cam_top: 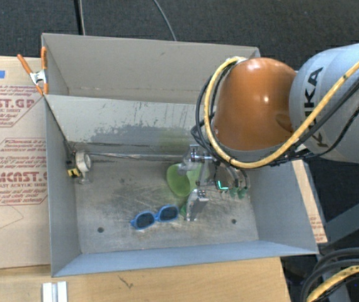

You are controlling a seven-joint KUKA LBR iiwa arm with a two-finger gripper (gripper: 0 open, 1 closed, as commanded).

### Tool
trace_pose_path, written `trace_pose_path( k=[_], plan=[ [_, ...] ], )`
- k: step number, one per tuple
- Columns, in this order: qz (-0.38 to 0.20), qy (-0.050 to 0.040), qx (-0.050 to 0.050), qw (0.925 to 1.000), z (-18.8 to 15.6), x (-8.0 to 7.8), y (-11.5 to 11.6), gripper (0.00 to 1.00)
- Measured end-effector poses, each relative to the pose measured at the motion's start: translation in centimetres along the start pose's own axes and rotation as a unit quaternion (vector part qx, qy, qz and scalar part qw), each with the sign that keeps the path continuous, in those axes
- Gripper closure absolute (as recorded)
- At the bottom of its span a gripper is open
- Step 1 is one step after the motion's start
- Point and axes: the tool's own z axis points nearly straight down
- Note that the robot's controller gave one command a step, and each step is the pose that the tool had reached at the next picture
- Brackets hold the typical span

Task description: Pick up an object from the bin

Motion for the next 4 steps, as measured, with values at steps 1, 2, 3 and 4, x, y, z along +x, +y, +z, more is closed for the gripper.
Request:
trace_pose_path(
  k=[1,2,3,4],
  plan=[
    [-0.123,-0.0007,0.001,0.9924,11.6,-1.2,-3.6,0.00],
    [-0.025,-0.0068,-0.002,0.9997,16.3,-2.4,-7.7,0.00],
    [-0.023,-0.0099,-0.002,0.9997,16.0,-2.6,-7.7,1.00],
    [-0.019,-0.0083,0.001,0.9998,-0.3,-3.4,-9.7,1.00]
  ],
)
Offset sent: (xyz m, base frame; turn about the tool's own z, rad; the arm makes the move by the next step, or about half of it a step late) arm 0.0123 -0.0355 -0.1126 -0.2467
